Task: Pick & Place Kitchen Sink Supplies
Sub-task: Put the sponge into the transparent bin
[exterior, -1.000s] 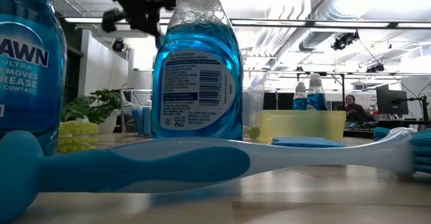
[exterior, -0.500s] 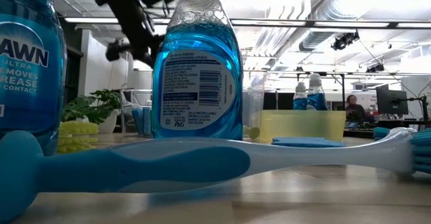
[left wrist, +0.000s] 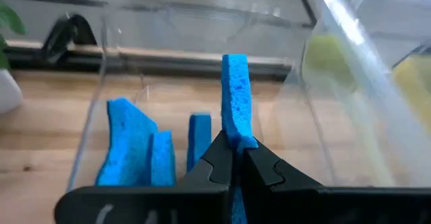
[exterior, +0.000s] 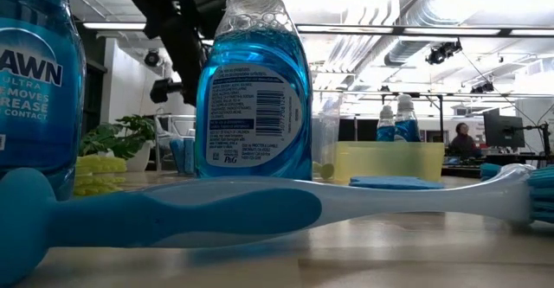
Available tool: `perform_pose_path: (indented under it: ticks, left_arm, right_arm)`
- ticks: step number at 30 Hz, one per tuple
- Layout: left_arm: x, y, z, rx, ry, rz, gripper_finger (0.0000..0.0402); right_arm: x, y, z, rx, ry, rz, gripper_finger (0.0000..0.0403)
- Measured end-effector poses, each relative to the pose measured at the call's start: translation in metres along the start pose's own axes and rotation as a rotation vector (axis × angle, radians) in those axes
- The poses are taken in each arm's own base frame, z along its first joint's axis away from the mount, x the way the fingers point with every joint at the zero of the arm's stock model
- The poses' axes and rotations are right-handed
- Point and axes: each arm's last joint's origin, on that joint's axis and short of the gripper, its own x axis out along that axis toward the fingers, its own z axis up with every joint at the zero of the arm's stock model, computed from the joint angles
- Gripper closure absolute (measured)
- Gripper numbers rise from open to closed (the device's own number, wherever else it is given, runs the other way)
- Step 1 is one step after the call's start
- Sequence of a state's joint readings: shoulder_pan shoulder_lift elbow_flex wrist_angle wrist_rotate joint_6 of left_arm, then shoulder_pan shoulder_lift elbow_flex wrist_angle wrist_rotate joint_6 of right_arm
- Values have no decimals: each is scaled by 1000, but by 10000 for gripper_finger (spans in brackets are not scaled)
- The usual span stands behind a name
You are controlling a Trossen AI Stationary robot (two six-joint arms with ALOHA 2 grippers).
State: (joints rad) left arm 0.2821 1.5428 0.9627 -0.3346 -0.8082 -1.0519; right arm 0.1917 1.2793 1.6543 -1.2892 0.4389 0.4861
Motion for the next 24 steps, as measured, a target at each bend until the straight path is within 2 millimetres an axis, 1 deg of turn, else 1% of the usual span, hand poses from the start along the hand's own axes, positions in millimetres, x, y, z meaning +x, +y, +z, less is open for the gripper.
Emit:
perform_pose_path:
  ticks: [2, 5, 14, 24]
  left_arm:
    - [5, -1, -6, 14, 22, 6, 400]
    - [8, -2, -9, 8, 23, 9, 398]
    - [8, -1, -10, 24, 31, 19, 342]
    - [9, -1, -11, 28, 72, 1, 317]
  right_arm:
    - [0, 0, 0, 11, -1, -2, 212]
    - [0, 0, 0, 12, 0, 0, 212]
    - [0, 1, 1, 17, -6, 7, 212]
    - [0, 1, 1, 19, -7, 17, 212]
